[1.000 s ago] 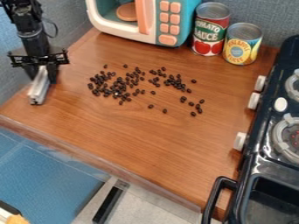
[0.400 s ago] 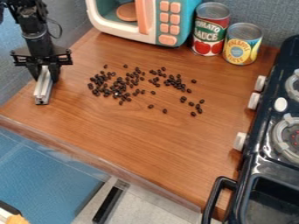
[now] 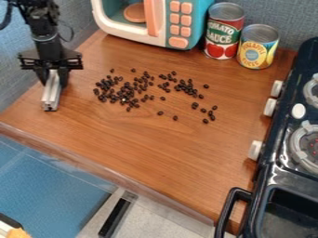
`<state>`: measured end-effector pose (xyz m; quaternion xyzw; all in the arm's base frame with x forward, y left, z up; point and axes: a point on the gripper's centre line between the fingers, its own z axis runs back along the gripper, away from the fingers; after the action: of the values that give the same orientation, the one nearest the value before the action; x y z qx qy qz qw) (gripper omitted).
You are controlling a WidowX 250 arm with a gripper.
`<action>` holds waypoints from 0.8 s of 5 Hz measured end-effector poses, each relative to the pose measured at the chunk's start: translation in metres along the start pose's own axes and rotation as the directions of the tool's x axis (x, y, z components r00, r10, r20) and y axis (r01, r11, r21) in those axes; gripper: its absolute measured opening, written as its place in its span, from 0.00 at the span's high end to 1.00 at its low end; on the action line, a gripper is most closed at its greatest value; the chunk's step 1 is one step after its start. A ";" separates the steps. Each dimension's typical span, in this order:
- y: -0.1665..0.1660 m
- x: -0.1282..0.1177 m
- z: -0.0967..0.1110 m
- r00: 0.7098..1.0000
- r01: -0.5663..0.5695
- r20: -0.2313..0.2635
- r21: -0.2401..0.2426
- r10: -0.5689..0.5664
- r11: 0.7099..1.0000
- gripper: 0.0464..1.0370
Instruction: Sweep into pile
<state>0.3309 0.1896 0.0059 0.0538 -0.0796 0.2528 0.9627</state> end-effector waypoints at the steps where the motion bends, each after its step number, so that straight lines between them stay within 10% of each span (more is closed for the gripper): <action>1: -0.012 0.000 0.000 0.999 0.034 0.006 0.003 -0.034 0.999 0.65; 4: -0.061 -0.017 0.004 0.988 0.154 0.019 -0.010 -0.154 0.988 0.65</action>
<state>0.3458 0.1277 0.0030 0.0565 -0.0855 0.1768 0.9789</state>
